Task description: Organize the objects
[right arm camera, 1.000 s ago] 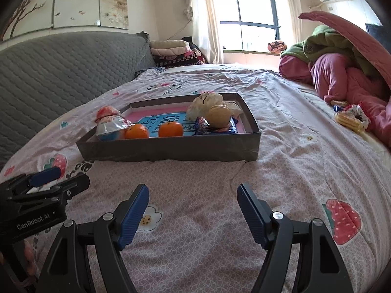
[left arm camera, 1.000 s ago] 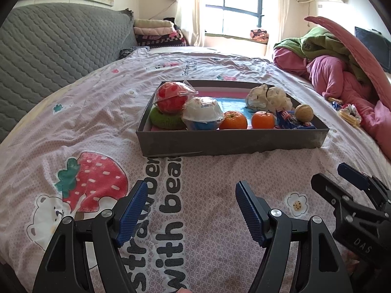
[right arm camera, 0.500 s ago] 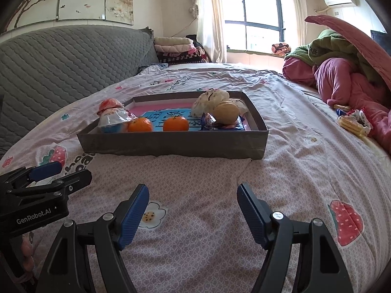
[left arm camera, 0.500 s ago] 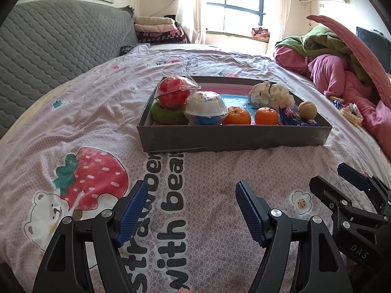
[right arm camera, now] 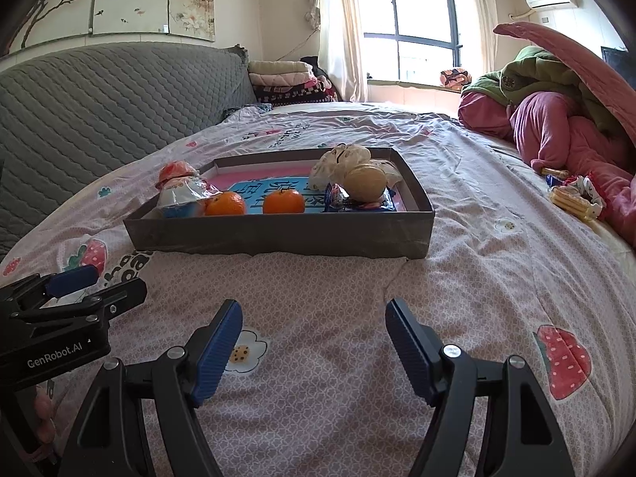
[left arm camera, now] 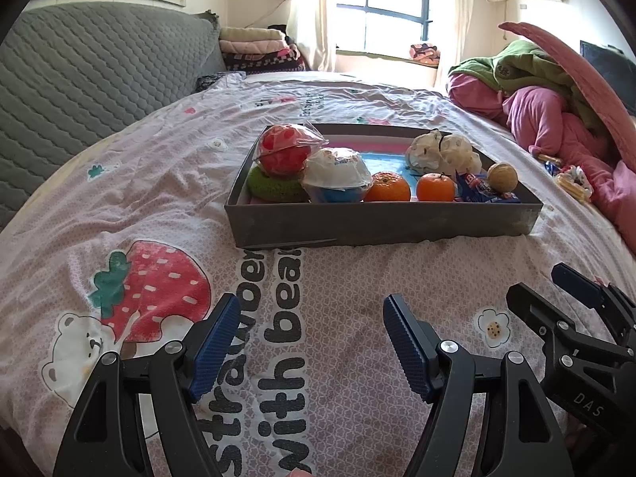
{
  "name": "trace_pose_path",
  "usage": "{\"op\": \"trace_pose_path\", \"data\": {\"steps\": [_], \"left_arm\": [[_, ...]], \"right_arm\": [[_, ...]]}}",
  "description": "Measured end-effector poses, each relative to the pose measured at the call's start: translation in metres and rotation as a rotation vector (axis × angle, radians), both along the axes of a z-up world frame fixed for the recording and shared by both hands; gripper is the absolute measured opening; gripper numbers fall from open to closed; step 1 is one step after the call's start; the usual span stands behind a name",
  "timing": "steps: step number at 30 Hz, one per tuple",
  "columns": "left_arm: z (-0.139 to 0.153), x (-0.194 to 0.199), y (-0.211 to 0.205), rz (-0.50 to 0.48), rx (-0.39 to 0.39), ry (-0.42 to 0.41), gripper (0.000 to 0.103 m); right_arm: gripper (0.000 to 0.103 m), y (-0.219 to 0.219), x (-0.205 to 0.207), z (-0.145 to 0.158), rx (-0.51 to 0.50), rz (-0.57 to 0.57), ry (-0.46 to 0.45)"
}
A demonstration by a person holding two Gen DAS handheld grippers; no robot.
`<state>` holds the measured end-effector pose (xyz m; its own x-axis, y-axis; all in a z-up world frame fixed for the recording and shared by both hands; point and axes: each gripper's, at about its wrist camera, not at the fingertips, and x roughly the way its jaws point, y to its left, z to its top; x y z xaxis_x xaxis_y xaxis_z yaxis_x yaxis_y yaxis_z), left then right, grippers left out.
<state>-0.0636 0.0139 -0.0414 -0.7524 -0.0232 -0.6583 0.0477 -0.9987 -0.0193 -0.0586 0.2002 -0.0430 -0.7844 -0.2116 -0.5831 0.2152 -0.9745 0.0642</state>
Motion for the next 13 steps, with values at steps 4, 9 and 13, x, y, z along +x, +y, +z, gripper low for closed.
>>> {"op": "trace_pose_path", "data": {"steps": [4, 9, 13], "left_arm": [[-0.0010, -0.0002, -0.0002, 0.000, 0.003, -0.005, 0.075], [-0.0030, -0.0014, -0.0041, 0.012, 0.008, -0.009, 0.075], [-0.0043, -0.0011, -0.0066, 0.012, 0.018, -0.010, 0.075]], "right_arm": [[0.074, -0.0003, 0.0005, -0.0002, 0.001, 0.000, -0.002], [0.074, 0.0008, -0.0015, -0.0022, -0.002, -0.005, -0.012], [0.074, 0.0013, -0.0018, -0.0038, 0.000, -0.005, -0.015]]}}
